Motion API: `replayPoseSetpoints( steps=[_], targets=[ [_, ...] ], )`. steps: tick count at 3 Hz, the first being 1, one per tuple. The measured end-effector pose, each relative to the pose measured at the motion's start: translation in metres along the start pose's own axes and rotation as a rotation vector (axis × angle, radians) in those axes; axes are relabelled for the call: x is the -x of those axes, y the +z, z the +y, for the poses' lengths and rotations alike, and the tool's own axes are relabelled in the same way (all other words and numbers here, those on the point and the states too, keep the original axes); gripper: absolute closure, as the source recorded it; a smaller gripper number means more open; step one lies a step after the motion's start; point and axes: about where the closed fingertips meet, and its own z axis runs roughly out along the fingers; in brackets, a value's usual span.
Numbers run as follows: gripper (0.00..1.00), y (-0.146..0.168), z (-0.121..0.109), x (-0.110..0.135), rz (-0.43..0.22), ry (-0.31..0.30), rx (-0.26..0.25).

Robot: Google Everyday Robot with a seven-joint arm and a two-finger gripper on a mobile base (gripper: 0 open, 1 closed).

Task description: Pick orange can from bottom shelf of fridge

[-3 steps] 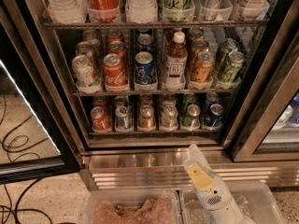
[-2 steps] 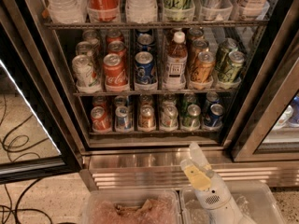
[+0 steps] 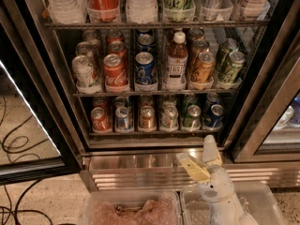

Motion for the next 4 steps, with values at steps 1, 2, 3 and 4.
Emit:
replayPoseSetpoints(
  steps=[1,2,3,4],
  targets=[
    [0.0,0.006,0.002,-0.004,-0.048,-0.272,0.031],
    [0.0,0.006,0.006,-0.009,-0.042,-0.423,0.045],
    [0.0,0.006,0.006,-0.009,-0.042,-0.423,0.045],
    [0.0,0.012,0.005,-0.018,0.066,-0.601,0.05]
  ],
)
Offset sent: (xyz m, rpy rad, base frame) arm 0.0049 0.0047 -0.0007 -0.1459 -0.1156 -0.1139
